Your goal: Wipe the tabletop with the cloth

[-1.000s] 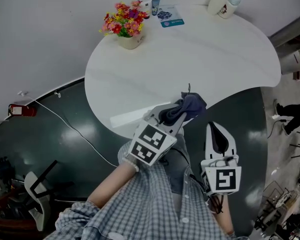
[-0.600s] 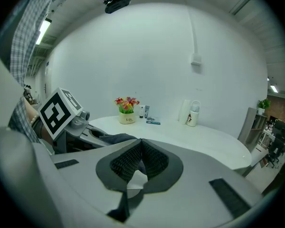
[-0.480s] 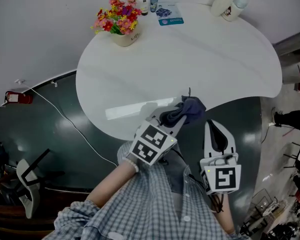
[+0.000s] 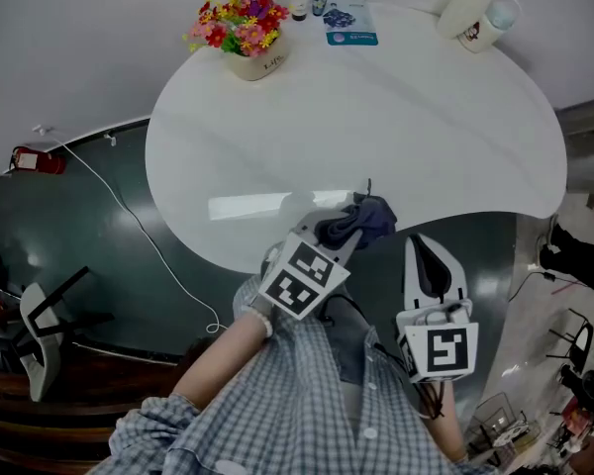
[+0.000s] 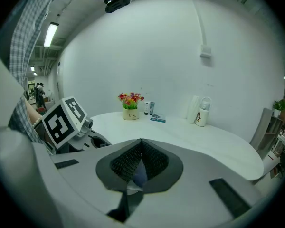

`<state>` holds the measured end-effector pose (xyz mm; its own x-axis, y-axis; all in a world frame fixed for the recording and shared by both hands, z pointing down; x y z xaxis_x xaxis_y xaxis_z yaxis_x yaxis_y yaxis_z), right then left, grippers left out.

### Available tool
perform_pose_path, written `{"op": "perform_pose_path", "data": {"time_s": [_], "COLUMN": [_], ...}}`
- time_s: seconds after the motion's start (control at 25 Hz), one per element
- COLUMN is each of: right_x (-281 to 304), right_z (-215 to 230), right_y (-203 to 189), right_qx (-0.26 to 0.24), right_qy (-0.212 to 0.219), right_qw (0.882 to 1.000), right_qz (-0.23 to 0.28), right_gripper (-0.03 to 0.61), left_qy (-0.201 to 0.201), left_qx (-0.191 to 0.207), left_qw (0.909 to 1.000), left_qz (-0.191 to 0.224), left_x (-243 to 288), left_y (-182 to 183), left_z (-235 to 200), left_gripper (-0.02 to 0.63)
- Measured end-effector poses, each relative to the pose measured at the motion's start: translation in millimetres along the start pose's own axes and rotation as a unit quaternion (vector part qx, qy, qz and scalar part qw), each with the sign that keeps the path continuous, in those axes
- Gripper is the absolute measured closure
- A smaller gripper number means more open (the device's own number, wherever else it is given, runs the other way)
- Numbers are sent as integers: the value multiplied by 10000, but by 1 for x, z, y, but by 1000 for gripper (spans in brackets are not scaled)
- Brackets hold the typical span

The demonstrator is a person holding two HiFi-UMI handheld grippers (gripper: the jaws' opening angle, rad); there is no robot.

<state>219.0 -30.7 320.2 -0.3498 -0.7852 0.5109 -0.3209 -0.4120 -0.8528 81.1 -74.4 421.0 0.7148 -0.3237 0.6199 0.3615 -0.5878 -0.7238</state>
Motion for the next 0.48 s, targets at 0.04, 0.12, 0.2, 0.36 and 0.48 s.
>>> {"op": "perform_pose_path", "data": {"time_s": [0.04,0.12,0.2,0.36,0.48], "right_x": [1,2,3,3,5], "right_z": [2,7,10,17,22], "right_y": [-1,-2,-3,-7,-8], "right_qx": [-16,-47,-76,-150,-185], "right_qy": [40,110,173,308,409], "right_qw": [10000,9999,9998,9994,9990], "right_qz": [-7,-1,23,-20,-9], "right_gripper": [569,569,569,569,569], "left_qy": [88,206,232,378,485], "left_qx": [91,234,242,315,476], "left_qw": [9998,9989,9983,9964,9949], "left_qz": [-136,-344,-468,-692,-751], "left_x": [4,11,17,27,30], "left_y": [-2,-6,-10,-17,-17], "left_z": [0,0,1,2,2], "left_gripper": [557,557,557,555,555]}}
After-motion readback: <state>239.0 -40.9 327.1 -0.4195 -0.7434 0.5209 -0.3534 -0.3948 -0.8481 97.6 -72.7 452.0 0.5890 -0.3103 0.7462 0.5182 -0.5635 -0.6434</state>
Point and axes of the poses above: the fingertips, and each gripper's own axes: x forward along the fingers, z to its right, y out of its top, the point moved 8 cm from there along -x, backward along the fingers, and after that the axes turned 3 degrees about -z, right-handed, at the moved point
